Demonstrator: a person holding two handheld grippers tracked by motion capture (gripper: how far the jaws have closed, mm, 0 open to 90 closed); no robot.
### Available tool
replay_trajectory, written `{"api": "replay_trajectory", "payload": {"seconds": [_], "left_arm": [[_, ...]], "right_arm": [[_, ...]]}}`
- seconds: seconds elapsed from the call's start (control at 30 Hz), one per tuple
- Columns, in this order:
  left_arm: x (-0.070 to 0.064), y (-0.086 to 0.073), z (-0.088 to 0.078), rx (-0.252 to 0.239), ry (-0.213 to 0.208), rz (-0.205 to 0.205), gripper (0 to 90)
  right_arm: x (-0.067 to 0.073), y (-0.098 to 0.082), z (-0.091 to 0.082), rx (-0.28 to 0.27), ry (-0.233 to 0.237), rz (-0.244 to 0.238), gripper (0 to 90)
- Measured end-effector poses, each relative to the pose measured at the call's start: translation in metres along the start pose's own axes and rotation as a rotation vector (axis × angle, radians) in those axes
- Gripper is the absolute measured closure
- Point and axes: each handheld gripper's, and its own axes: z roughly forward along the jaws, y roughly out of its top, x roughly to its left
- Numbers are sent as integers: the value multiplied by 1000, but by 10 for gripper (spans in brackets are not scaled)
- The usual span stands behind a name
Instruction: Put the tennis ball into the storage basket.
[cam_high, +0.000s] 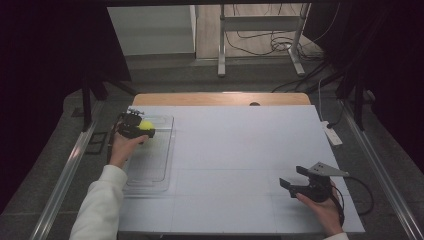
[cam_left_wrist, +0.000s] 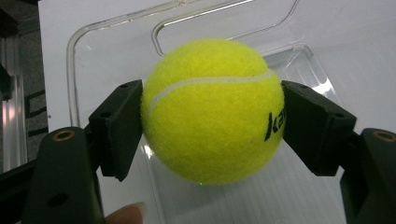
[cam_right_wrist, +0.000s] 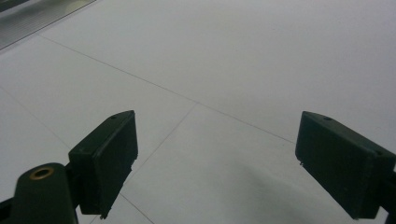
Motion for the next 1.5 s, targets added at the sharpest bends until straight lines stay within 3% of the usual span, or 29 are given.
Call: {"api": "replay_trajectory", "payload": {"seconds": [0.67,0.8,1.0,1.5], "left_arm": [[-4,-3,7,37,26,15,248],[-5,-2,5,11,16,-5,204],[-6,-3,2,4,13,10,116],[-6,-7,-25,-119,-35,-17,96]], "right_arm": [[0,0,0,-1,2,-1,130],[0,0,0,-1,2,0,130],[0,0,0,-1,3,0,130],[0,1,0,-5,3,-1,130]]}}
